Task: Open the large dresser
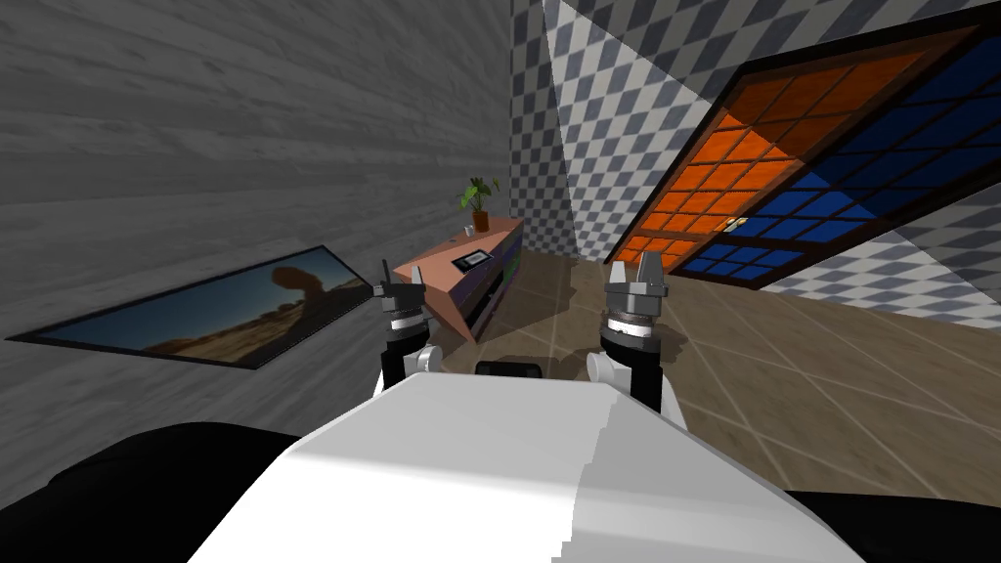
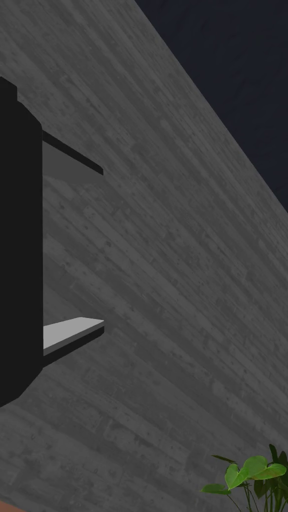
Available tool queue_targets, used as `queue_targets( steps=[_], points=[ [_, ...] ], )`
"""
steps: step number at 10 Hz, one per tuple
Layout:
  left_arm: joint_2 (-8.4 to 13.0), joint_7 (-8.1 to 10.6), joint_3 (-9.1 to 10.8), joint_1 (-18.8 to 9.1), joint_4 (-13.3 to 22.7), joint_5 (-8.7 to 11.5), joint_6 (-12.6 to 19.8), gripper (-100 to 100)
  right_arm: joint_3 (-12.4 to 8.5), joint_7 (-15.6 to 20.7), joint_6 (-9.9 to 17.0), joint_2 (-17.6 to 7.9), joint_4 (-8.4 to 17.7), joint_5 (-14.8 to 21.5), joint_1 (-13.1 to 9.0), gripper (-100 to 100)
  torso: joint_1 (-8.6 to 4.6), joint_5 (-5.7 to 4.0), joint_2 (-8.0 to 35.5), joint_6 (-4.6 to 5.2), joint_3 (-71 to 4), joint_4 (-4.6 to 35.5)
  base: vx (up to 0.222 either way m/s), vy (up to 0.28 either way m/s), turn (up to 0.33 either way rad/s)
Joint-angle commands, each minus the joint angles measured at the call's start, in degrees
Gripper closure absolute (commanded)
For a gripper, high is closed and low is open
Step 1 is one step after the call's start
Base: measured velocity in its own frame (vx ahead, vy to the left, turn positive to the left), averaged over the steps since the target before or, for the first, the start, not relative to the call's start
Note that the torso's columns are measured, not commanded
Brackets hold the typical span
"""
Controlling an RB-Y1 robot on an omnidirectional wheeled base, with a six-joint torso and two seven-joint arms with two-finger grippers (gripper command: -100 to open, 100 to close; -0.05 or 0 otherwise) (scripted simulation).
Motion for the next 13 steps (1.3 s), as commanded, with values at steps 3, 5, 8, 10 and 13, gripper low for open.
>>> queue_targets(
  steps=[3,5,8,10,13],
  points=[
    [0.0,0.00,0.00,0.0,0.0,0.0,0.0,0,0.0,0.0,0.0,0.0,0.0,0.0,0.0,0,0.00,0.00,12.7,0.00,-25.3,12.7,0.000,0.000,0.000],
    [2.3,0.14,0.28,-0.2,1.2,0.2,-0.1,-100,0.0,0.0,0.0,0.0,0.0,0.0,0.0,0,0.00,0.00,21.2,0.00,-42.3,21.1,0.021,-0.011,0.012],
    [5.6,0.48,0.96,-0.8,4.0,0.8,-0.3,-100,0.0,0.0,0.0,0.0,0.0,0.0,0.0,0,-0.02,-0.01,23.6,0.00,-47.7,23.7,0.086,-0.038,0.036],
    [7.6,0.79,1.60,-1.3,6.7,1.3,-0.5,-100,0.0,0.0,0.0,0.0,0.0,0.0,0.0,0,-0.01,0.00,23.8,0.00,-47.7,23.8,0.116,-0.048,0.043],
    [10.2,1.37,2.78,-2.3,11.8,2.3,-0.8,-100,0.0,0.0,0.0,0.0,0.0,0.0,0.0,0,-0.07,-0.02,23.8,0.00,-47.6,23.8,0.125,-0.078,0.060]
  ],
)
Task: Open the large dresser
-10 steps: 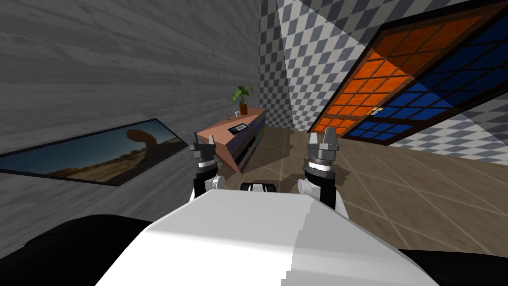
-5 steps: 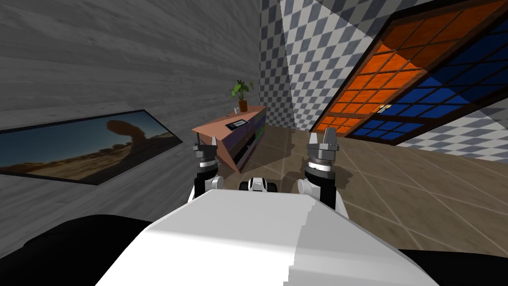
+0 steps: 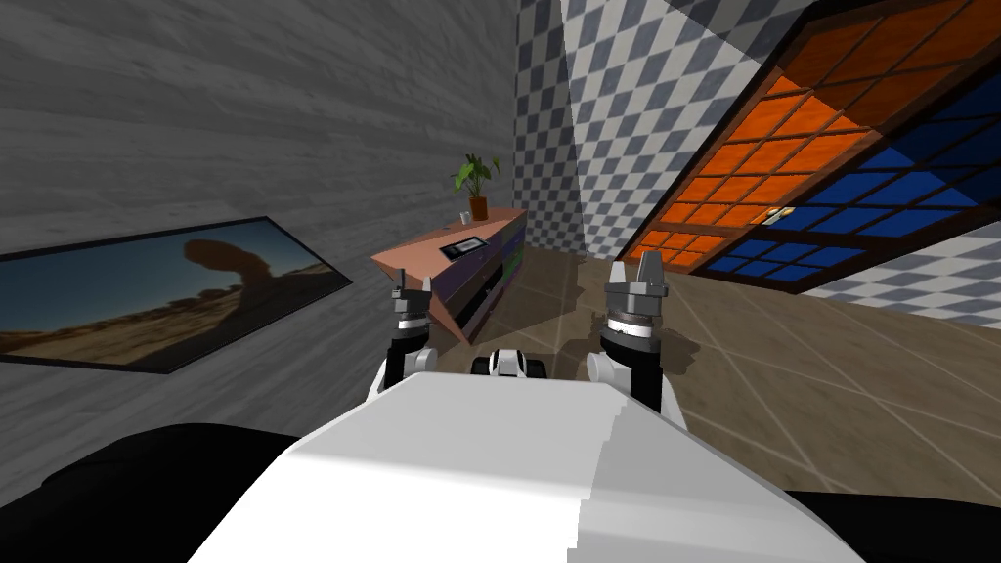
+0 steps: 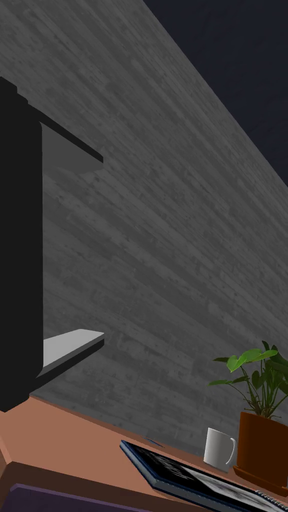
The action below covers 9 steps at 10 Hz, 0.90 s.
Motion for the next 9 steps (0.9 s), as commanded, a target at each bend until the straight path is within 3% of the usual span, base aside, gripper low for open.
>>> queue_targets(
  steps=[1,9],
  points=[
    [1.9,0.45,0.97,-0.8,4.4,0.8,-0.1,-100,0.0,0.0,0.0,0.0,0.0,0.0,0.0,0,0.07,0.02,-0.1,0.00,-0.1,0.0,0.175,-0.071,0.052],
    [4.3,1.74,3.59,-3.0,15.3,3.0,-0.9,-100,0.0,0.0,0.0,0.0,0.0,0.0,0.0,0,0.16,0.04,0.1,0.00,0.0,0.0,0.121,-0.068,0.045]
  ],
)
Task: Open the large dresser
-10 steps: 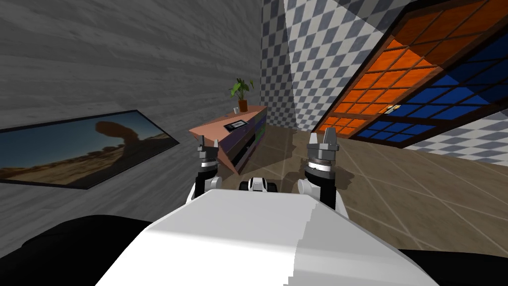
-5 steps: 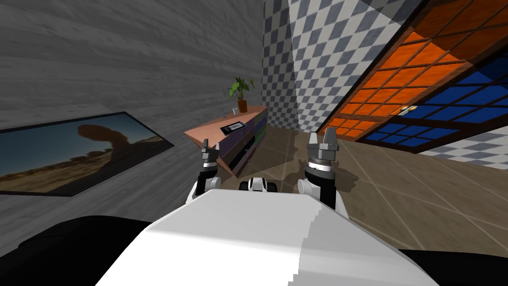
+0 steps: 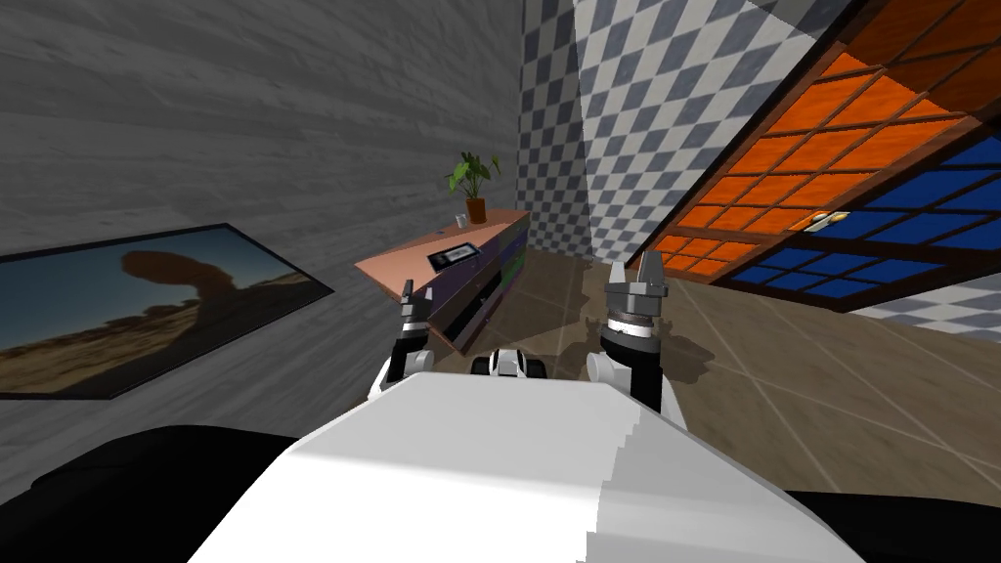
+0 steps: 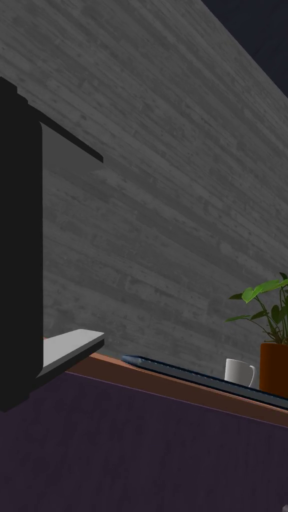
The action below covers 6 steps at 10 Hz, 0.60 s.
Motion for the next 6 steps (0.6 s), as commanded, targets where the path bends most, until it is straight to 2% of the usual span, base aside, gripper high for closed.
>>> queue_targets(
  steps=[1,3,4,5,6],
  points=[
    [0.9,0.78,1.33,-0.7,4.8,1.1,-0.5,-100,0.0,0.0,0.0,0.0,0.0,0.0,0.0,0,-0.03,0.00,0.0,-0.01,0.0,0.0,0.162,-0.087,0.092],
    [1.1,1.08,1.93,-1.2,7.6,1.6,-0.7,-100,0.0,0.0,0.0,0.0,0.0,0.0,0.0,0,-0.22,-0.06,-0.3,0.00,-0.2,-0.1,0.181,-0.098,0.064],
    [1.2,1.38,2.54,-1.7,9.8,2.1,-0.9,-100,0.0,0.0,0.0,0.0,0.0,0.0,0.0,0,-0.08,-0.03,-0.1,0.02,0.0,0.0,0.130,-0.075,0.041],
    [1.2,1.38,2.54,-1.7,10.1,2.1,-0.9,-100,0.0,0.0,0.0,0.0,0.0,0.0,0.0,0,-0.02,0.00,0.1,-0.01,0.1,0.0,0.099,-0.056,0.032],
    [1.3,1.69,3.16,-2.2,12.5,2.6,-1.1,-100,0.0,0.0,0.0,0.0,0.0,0.0,0.0,0,0.03,0.01,0.1,0.01,0.1,0.1,0.100,-0.076,0.044]
  ],
)
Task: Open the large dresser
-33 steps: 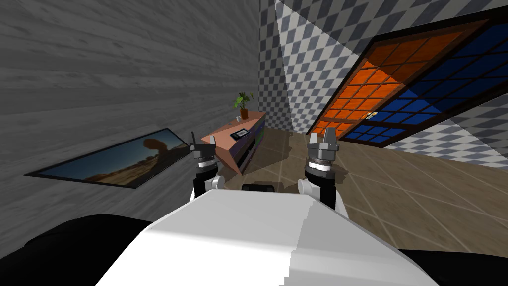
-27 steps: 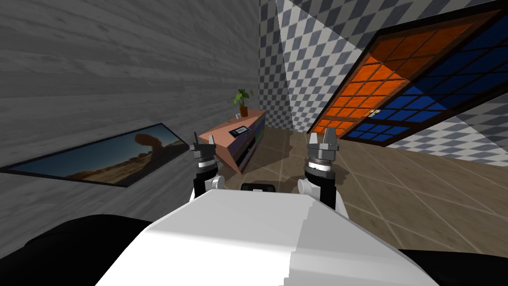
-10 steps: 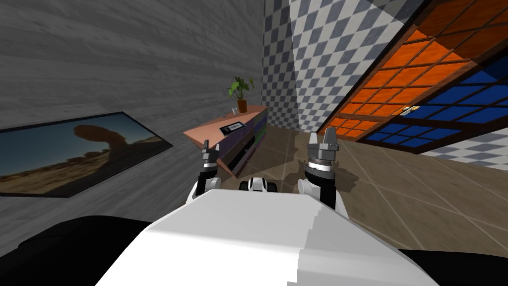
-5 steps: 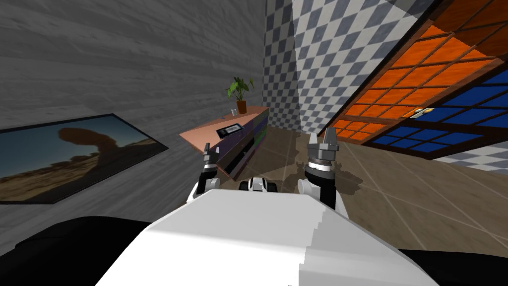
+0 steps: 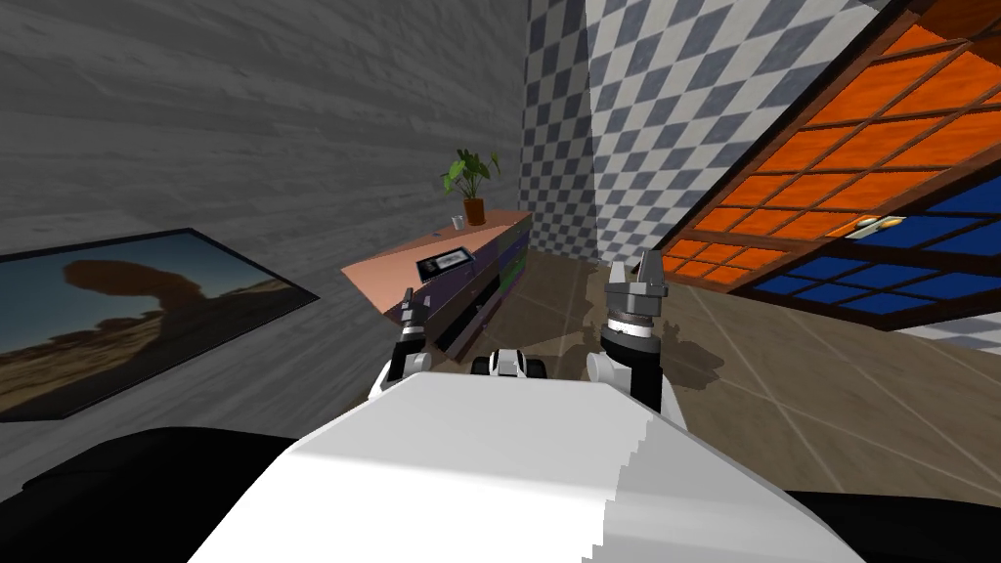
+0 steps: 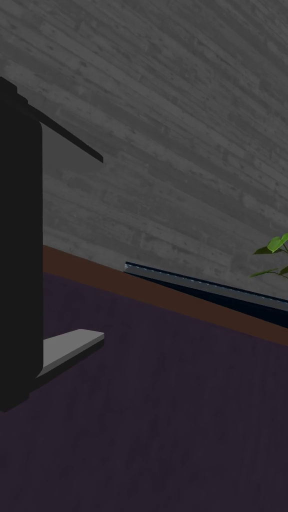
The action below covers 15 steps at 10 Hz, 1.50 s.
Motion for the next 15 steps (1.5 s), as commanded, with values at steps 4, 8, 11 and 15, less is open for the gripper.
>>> queue_targets(
  steps=[4,8,11,15],
  points=[
    [0.1,0.98,1.92,-1.3,8.2,1.6,-0.9,-100,0.0,0.0,0.0,0.0,0.0,0.0,0.0,0,0.09,0.08,-0.5,0.13,-0.2,-0.2,0.126,-0.093,0.061],
    [-0.4,1.93,3.81,-2.8,14.5,3.2,-1.5,-100,0.0,0.0,0.0,0.0,0.0,0.0,0.0,0,0.58,0.37,-1.3,0.29,-0.7,-0.5,0.103,-0.083,0.066],
    [-1.0,2.54,5.02,-3.7,19.9,4.2,-2.0,-100,0.0,0.0,0.0,0.0,0.0,0.0,0.0,0,0.97,0.53,-1.9,0.60,-0.9,-0.6,0.137,-0.108,0.077],
    [-1.9,3.12,6.18,-4.6,25.2,5.1,-2.4,-100,0.0,0.0,0.0,0.0,0.0,0.0,0.0,0,1.04,0.57,-1.9,0.92,-0.9,-0.5,0.097,-0.071,0.046]
  ],
)
